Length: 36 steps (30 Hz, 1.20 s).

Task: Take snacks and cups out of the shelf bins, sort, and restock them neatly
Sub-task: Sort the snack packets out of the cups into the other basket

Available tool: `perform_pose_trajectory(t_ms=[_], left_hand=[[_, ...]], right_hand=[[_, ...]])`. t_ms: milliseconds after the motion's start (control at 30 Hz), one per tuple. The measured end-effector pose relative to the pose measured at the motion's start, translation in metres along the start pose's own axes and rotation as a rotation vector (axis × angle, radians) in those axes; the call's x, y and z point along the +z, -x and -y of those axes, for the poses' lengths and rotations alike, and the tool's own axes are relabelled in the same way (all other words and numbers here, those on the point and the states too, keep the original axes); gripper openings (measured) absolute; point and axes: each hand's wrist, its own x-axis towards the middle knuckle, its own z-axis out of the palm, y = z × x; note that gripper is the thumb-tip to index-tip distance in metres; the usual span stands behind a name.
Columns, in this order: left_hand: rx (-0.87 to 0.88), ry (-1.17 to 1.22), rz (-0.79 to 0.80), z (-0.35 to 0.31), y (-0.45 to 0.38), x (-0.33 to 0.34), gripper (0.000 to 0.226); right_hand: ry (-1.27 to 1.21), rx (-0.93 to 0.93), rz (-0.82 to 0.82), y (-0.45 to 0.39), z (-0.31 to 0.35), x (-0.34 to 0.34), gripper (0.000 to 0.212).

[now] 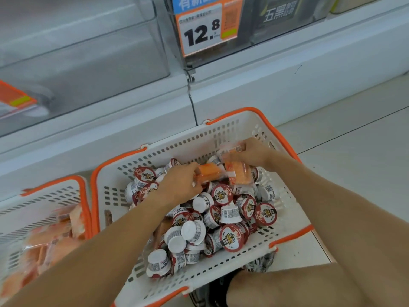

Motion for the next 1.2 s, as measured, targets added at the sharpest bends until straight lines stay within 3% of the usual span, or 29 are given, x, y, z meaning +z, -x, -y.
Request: perform_pose_trajectory(t_ms=[167, 367, 433, 533, 633, 700, 767, 833, 900, 933, 1000, 1067, 1133, 1200], left_hand=[[-0.104, 0.192, -0.1, -0.014, 0.035, -0.034, 0.037], [-0.353, 0.462, -0.237, 0.018, 0.119, -0.087, 0.018], [-0.409, 0.455, -0.378, 0.032, 0.144, -0.106, 0.012], [-0.489, 0.4, -0.724, 0.059, 0.181, -0.133, 0.011], [-0.567, 0.299, -0.956, 0.088, 0.22, -0.137, 0.033], [-0.663, 0.242, -1.007, 0.106, 0.243, -0.125, 0.049], [-0.782, 0.257, -0.912, 0.126, 0.26, -0.105, 0.063], [-0.917, 0.305, -0.695, 0.147, 0.272, -0.082, 0.073], [-0.973, 0.266, -0.549, 0.159, 0.278, -0.065, 0.069], [-0.948, 0.257, -0.549, 0.16, 0.276, -0.061, 0.059], [-0.833, 0.288, -0.63, 0.149, 0.267, -0.061, 0.036], [-0.637, 0.314, -0.662, 0.128, 0.25, -0.065, 0.02], [-0.413, 0.356, -0.565, 0.108, 0.234, -0.062, 0.013], [-0.244, 0.399, -0.364, 0.09, 0.217, -0.053, 0.016]], right_hand=[[-0.011, -0.056, -0.047, 0.015, 0.024, 0.003, 0.017], [0.041, -0.219, 0.135, 0.042, 0.093, 0.053, 0.029], [0.098, -0.281, 0.198, 0.052, 0.117, 0.082, 0.04], [0.099, -0.372, 0.265, 0.071, 0.152, 0.133, 0.031], [0.038, -0.452, 0.182, 0.086, 0.179, 0.193, 0.027], [-0.06, -0.459, 0.232, 0.09, 0.186, 0.228, 0.04], [0.013, -0.449, 0.408, 0.094, 0.187, 0.252, 0.061], [0.145, -0.416, 0.506, 0.093, 0.181, 0.261, 0.065], [0.293, -0.436, 0.411, 0.084, 0.169, 0.255, 0.058], [0.366, -0.469, 0.328, 0.078, 0.163, 0.249, 0.048], [0.519, -0.471, 0.206, 0.059, 0.146, 0.23, 0.025], [0.706, -0.352, 0.186, 0.04, 0.126, 0.206, 0.023], [0.86, -0.255, 0.203, 0.027, 0.103, 0.184, 0.033], [0.935, -0.242, 0.185, 0.023, 0.083, 0.168, 0.048]])
